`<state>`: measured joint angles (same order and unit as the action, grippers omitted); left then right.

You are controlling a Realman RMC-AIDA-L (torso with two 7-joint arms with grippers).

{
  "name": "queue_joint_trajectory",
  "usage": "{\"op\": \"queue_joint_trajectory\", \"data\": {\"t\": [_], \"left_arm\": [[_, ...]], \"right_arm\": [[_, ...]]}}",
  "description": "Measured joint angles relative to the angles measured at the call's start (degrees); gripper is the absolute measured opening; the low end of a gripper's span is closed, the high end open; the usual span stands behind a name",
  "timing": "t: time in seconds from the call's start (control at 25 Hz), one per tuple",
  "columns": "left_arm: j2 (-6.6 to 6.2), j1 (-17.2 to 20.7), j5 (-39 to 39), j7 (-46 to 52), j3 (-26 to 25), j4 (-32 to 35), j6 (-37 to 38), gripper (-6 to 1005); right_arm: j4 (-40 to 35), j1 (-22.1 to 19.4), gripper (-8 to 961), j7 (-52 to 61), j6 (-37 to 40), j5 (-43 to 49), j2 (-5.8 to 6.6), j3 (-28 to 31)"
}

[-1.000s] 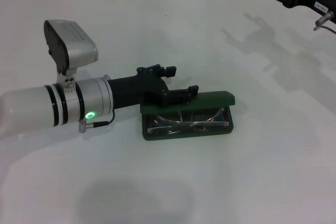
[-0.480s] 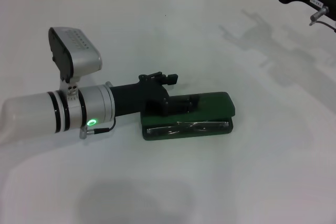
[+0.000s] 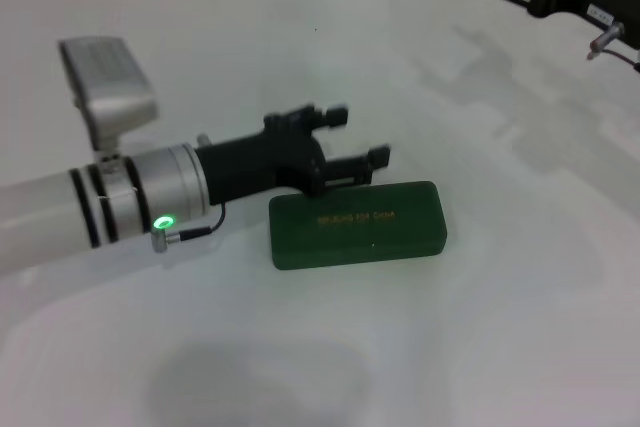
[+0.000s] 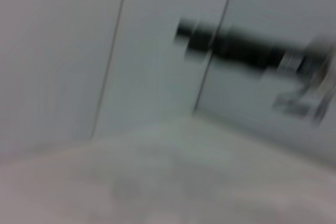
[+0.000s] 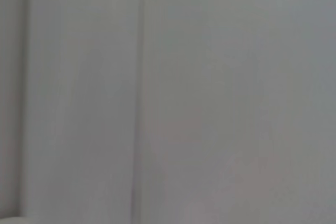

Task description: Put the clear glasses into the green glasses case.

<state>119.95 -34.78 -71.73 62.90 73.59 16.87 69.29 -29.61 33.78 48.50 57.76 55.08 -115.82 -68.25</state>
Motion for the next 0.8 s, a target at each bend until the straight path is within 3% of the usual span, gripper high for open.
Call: {"op": "queue_joint_trajectory", "data": {"t": [0.12, 0.24, 0.4, 0.48, 0.8], "left_arm": [[-0.56, 3.2, 4.56, -4.28, -0.06, 2.44, 9.75, 858], [-1.25, 9.18, 6.61, -7.11, -0.11, 8.36, 20.59, 858], [-1.93, 13.6, 6.66, -10.12, -0.11, 10.75, 26.4, 858], [-2.07, 15.05, 6.66, -11.44, -0.12, 10.33, 26.88, 858], [-2.11, 18.56, 5.83, -13.08, -0.03, 9.8, 27.55, 858]], "right_arm": [[-0.64, -0.13, 843, 2.38, 5.54, 2.93, 0.87, -2.41], [-3.0, -0.07, 843, 8.31, 16.08, 11.21, 3.09, -3.6], [-3.38, 0.27, 843, 11.83, 29.47, 18.11, 5.89, -3.3], [-3.08, 0.22, 843, 11.83, 33.35, 20.07, 6.41, -3.28], [-3.13, -0.04, 843, 10.2, 36.08, 26.51, 4.31, -3.43]]}}
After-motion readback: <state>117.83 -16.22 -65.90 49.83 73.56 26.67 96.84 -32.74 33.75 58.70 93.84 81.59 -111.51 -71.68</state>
